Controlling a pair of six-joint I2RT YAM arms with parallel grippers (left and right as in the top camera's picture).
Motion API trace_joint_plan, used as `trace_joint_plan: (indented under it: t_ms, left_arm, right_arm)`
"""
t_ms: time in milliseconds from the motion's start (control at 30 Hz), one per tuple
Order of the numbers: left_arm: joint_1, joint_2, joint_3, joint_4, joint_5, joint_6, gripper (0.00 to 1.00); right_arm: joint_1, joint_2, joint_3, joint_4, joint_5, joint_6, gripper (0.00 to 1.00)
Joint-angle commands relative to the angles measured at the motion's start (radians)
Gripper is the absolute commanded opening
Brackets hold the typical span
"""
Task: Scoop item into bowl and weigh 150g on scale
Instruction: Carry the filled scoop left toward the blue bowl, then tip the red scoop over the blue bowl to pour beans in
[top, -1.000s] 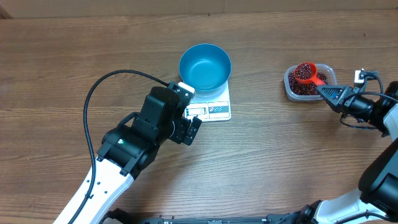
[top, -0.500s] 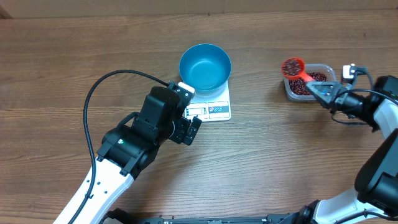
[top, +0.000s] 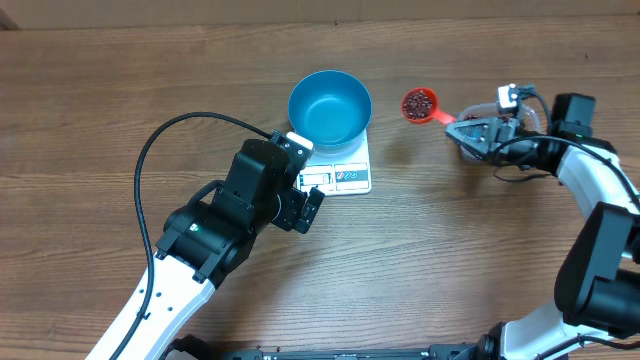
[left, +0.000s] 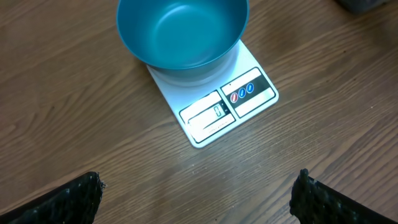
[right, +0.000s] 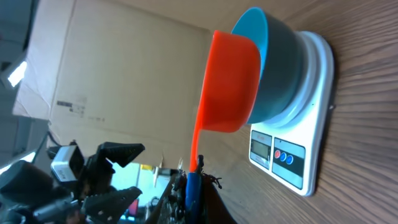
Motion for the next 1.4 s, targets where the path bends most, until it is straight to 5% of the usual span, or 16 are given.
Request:
trace_joint_plan:
  t_ms: [0, 233, 733, 1367]
  left_arm:
    - [-0.006, 0.006, -0.006, 0.003, -0.009, -0.010, 0.99]
    - [-0.006, 0.006, -0.006, 0.003, -0.009, -0.010, 0.99]
    - [-0.006, 0.006, -0.006, 0.003, -0.009, -0.010, 1.00]
    - [-0.006, 0.006, -0.006, 0.003, -0.009, -0.010, 1.00]
  right_arm:
    - [0.061, 0.005, -0.005, 0.070, 0.017, 0.126, 0.04]
    - [0.181, 0.005, -0.005, 0.281, 0.114, 0.299, 0.04]
    - [0.347, 0.005, -0.005, 0.514, 0.367, 0.343, 0.04]
    - [0.402, 0.005, -0.005, 0.542, 0.507, -0.055, 0.04]
